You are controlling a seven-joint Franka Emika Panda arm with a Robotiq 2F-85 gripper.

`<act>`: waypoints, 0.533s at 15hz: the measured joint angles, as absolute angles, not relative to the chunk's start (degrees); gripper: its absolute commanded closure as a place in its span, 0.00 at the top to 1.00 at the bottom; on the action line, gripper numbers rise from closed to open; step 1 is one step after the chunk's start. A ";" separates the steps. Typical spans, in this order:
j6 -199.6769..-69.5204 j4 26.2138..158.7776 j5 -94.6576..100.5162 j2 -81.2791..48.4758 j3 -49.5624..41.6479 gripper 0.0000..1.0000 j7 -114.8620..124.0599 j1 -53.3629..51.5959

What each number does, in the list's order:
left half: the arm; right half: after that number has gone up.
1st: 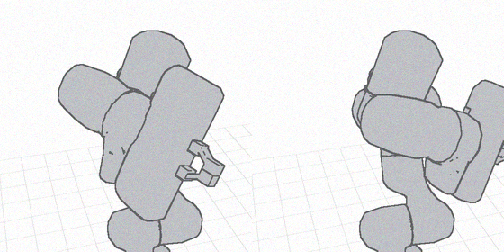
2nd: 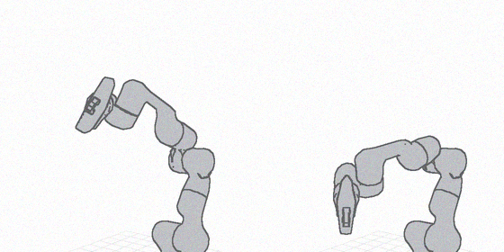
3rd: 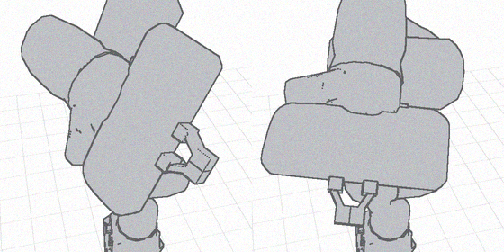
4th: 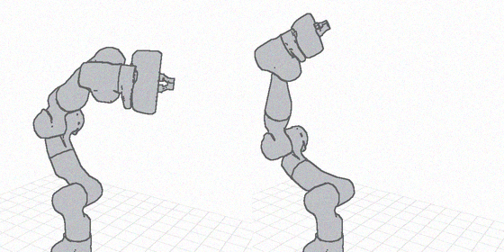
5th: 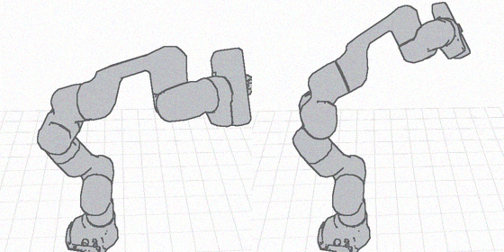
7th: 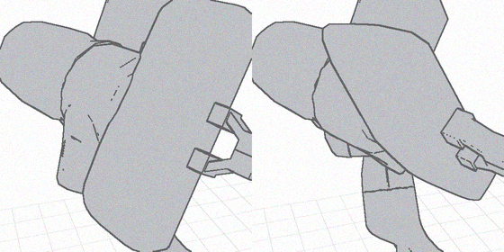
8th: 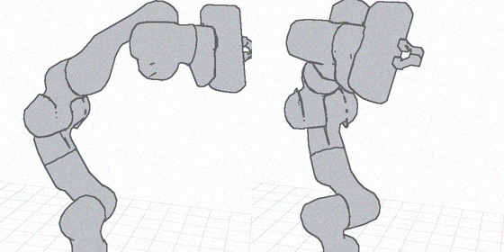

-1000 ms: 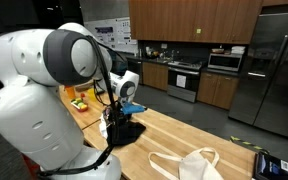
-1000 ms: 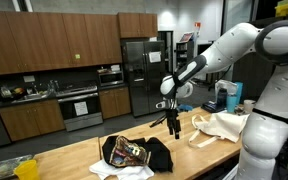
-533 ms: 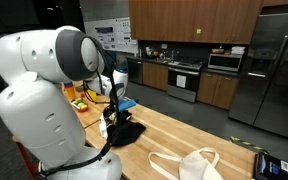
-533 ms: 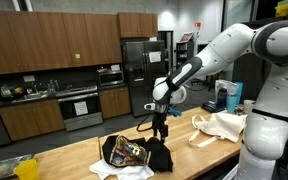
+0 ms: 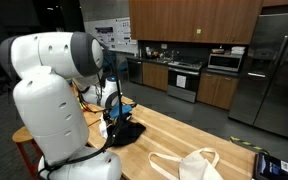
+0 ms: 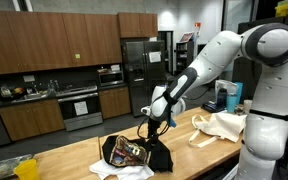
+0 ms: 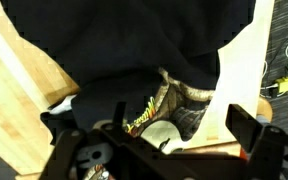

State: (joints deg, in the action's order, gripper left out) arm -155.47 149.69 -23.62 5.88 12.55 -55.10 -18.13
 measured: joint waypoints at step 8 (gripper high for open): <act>-160.69 152.59 -7.54 -3.10 14.95 0.61 -40.33 -18.11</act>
State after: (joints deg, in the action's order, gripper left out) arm -160.69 152.59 -7.54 -3.10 14.95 -40.33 -18.11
